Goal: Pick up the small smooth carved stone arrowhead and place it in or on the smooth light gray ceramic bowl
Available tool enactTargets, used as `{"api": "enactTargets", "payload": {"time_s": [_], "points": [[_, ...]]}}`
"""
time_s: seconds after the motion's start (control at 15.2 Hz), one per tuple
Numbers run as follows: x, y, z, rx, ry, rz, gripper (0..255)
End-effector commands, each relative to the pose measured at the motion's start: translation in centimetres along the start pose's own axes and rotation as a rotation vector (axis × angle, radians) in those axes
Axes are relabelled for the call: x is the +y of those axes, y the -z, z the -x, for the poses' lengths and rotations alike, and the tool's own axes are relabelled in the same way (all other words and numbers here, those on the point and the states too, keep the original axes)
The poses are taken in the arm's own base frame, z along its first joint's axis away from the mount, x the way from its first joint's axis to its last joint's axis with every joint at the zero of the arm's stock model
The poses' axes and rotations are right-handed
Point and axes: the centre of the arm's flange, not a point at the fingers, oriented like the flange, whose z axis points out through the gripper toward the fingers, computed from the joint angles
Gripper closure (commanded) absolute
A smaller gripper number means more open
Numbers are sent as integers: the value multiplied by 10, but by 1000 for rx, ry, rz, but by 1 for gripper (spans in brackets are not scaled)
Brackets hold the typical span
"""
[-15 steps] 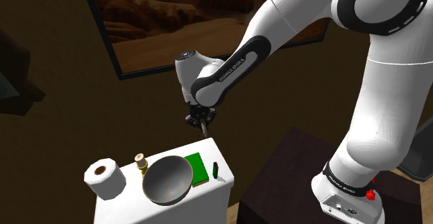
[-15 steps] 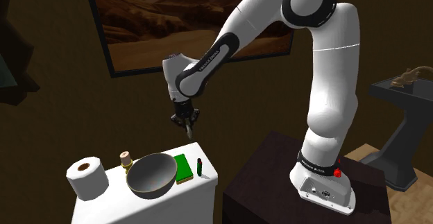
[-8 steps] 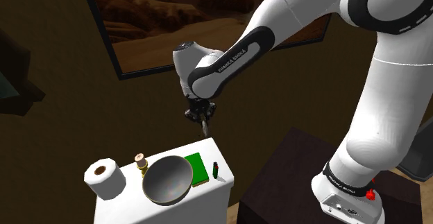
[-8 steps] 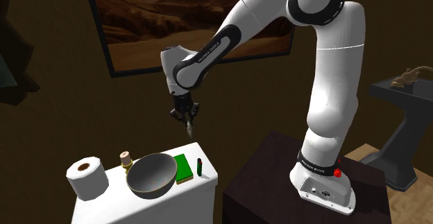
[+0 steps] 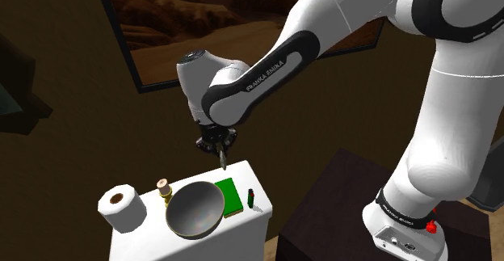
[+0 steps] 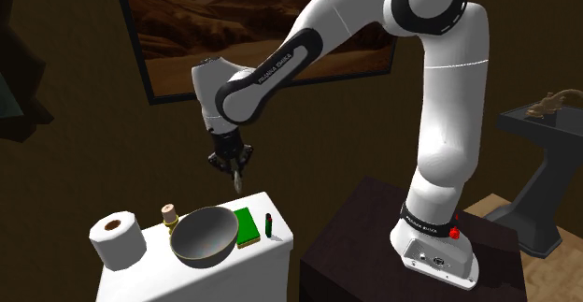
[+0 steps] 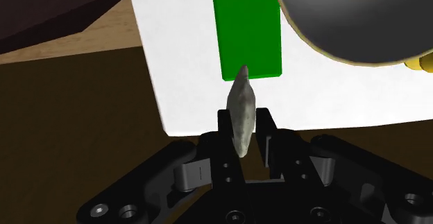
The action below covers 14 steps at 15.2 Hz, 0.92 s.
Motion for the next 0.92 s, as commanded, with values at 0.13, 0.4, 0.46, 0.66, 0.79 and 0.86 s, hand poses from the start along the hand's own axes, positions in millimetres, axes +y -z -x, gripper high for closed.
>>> {"api": "enactTargets", "payload": {"time_s": [0.13, 0.4, 0.46, 0.66, 0.79, 0.86], "points": [[-35, 6, 39, 0, -2, 0, 255], [-71, 12, 77, 0, -2, 0, 255], [-80, 14, 86, 0, -2, 0, 255], [-107, 19, 115, 0, -2, 0, 255], [-112, 14, 120, 0, -2, 0, 255], [-112, 9, 120, 0, -2, 0, 255]]}}
